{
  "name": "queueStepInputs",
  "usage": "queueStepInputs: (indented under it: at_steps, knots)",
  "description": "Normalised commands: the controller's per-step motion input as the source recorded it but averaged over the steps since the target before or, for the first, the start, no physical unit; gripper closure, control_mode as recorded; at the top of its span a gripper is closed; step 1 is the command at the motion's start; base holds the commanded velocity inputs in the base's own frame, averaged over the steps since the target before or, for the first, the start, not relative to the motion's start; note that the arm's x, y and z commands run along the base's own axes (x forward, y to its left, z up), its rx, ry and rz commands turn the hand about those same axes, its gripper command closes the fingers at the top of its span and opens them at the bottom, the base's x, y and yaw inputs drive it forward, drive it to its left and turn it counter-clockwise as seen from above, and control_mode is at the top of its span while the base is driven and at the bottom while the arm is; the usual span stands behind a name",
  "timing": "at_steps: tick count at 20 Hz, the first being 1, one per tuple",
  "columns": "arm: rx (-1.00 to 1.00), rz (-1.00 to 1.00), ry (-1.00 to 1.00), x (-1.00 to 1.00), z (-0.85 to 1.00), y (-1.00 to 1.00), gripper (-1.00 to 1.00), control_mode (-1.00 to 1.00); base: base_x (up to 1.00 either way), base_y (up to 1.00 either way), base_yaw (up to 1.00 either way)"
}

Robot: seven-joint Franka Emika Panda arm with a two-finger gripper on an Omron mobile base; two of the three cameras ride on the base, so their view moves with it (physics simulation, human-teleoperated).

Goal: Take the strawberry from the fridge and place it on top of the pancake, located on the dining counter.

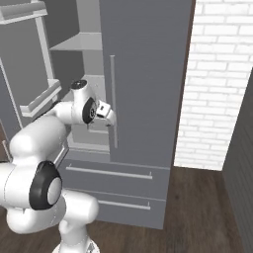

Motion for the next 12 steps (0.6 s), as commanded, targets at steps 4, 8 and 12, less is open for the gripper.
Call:
queueStepInputs:
  at_steps: [4, 8, 12]
  knots:
    - [-0.08, -0.21, -0.24, 0.53, 0.7, -0.08, -1.0, -1.0, 0.0, 0.0, 0.0]
    - [0.1, -0.03, -0.1, 0.31, 0.55, -0.4, -1.0, -1.0, 0.0, 0.0, 0.0]
    - [0.37, 0.13, -0.03, 0.16, 0.08, -0.66, -1.0, -1.0, 0.0, 0.0, 0.0]
